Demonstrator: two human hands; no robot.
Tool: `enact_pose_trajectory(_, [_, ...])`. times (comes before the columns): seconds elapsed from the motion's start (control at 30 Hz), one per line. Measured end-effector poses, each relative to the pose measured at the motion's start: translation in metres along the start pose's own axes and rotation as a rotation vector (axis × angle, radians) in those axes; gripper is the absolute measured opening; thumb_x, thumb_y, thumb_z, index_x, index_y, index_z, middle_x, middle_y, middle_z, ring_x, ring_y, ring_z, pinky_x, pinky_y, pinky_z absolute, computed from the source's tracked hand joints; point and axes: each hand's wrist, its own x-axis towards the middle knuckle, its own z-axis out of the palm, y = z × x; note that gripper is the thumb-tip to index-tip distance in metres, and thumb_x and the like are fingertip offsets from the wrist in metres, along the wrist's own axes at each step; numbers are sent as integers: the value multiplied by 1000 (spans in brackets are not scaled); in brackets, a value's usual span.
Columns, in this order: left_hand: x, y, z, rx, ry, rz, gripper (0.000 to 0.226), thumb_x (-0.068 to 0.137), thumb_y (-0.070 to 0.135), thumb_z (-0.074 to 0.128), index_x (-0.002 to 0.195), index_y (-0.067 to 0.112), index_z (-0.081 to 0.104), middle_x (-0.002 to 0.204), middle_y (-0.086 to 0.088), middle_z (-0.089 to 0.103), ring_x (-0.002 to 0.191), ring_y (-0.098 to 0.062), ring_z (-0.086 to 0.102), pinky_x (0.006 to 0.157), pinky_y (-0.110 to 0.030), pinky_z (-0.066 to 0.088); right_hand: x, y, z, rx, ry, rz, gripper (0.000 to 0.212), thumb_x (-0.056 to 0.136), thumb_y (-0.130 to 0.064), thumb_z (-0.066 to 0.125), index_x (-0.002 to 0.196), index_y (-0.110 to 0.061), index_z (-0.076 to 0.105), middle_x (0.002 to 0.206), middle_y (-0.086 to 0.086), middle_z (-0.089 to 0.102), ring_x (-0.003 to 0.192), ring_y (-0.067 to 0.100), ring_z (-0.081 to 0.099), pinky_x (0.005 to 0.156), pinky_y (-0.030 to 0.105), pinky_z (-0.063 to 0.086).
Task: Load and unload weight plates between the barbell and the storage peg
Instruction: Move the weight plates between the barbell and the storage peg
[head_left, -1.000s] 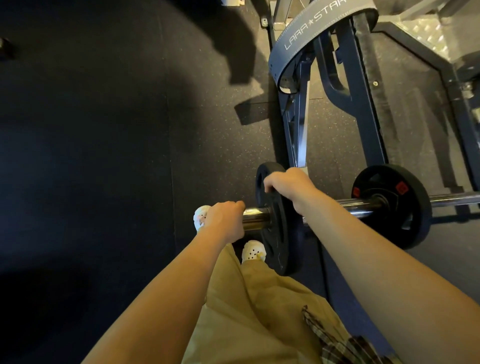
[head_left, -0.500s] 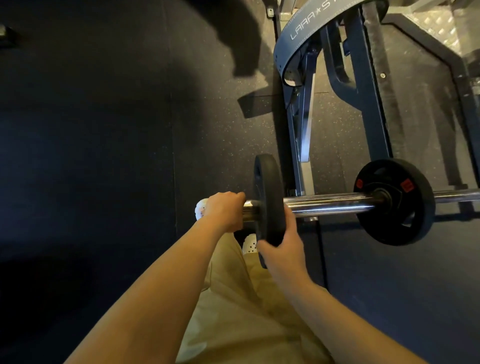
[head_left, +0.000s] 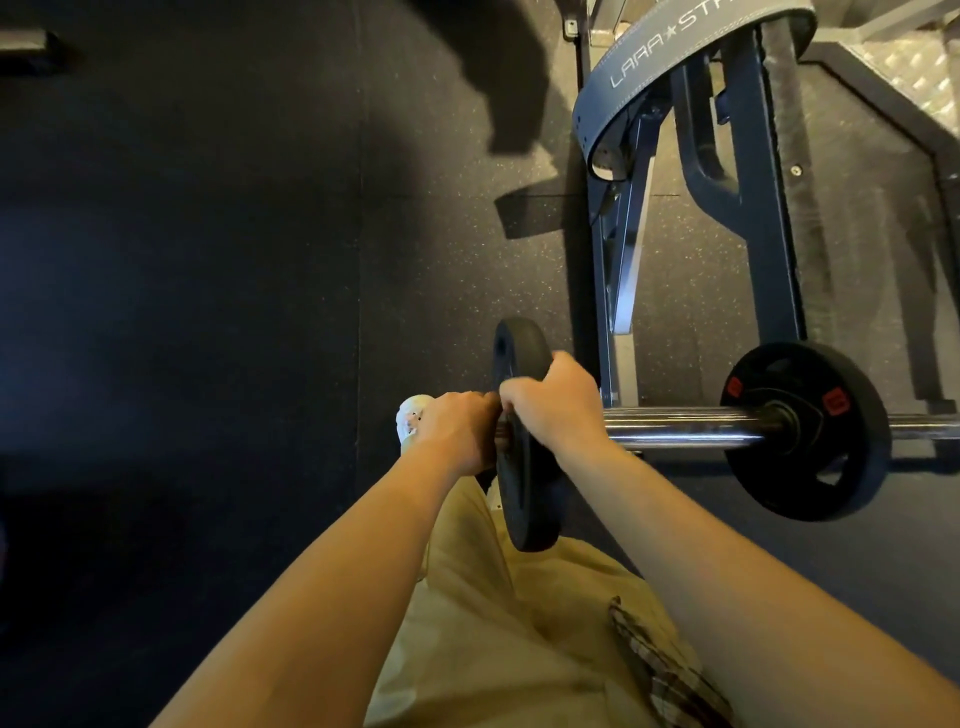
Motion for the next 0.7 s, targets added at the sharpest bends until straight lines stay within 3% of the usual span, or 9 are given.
enact_pose_trajectory(0.1, [1, 0, 1, 2, 20, 16, 48, 78, 26, 72, 122, 30, 53, 103, 5, 65, 94, -21, 64, 75, -31, 51, 19, -22, -7, 27, -60, 105, 19, 82, -20, 62, 76, -17, 44, 77, 1, 46, 70, 13, 45, 77, 36, 47])
enact_pose_trajectory(0.17, [1, 0, 0, 3, 14, 19, 49, 78, 28, 73, 123, 30, 53, 102, 6, 65, 92, -19, 63, 73, -30, 50, 30, -32, -9, 25, -76, 178, 16, 80, -22, 62, 84, -13, 50, 83, 6, 51, 74, 19, 50, 75, 35, 47])
enact_pose_trajectory(0.27, [3, 0, 1, 22, 7, 36, 48, 77, 28, 74, 121, 28, 54, 100, 4, 65, 90, -19, 63, 76, -31, 51, 38, -37, -7, 34, -88, 247, 30, 76, -24, 63, 101, -9, 57, 93, 12, 58, 81, 25, 58, 71, 34, 50])
enact_pose_trajectory(0.5, [2, -2, 3, 47, 18, 61, 58, 76, 31, 76, 128, 27, 51, 104, 3, 64, 93, -18, 62, 81, -34, 55, 39, -33, -3, 10, -83, 223, 29, 80, -24, 62, 103, -9, 57, 92, 11, 54, 81, 23, 54, 68, 31, 45])
enact_pose_trajectory(0.7, [-24, -14, 6, -6, 155, 9, 68, 80, 40, 72, 138, 27, 38, 130, 3, 49, 118, -19, 48, 93, -35, 46, 33, -28, -6, 67, -70, 212, 29, 80, -24, 62, 105, -10, 56, 99, 12, 56, 90, 25, 55, 66, 31, 43])
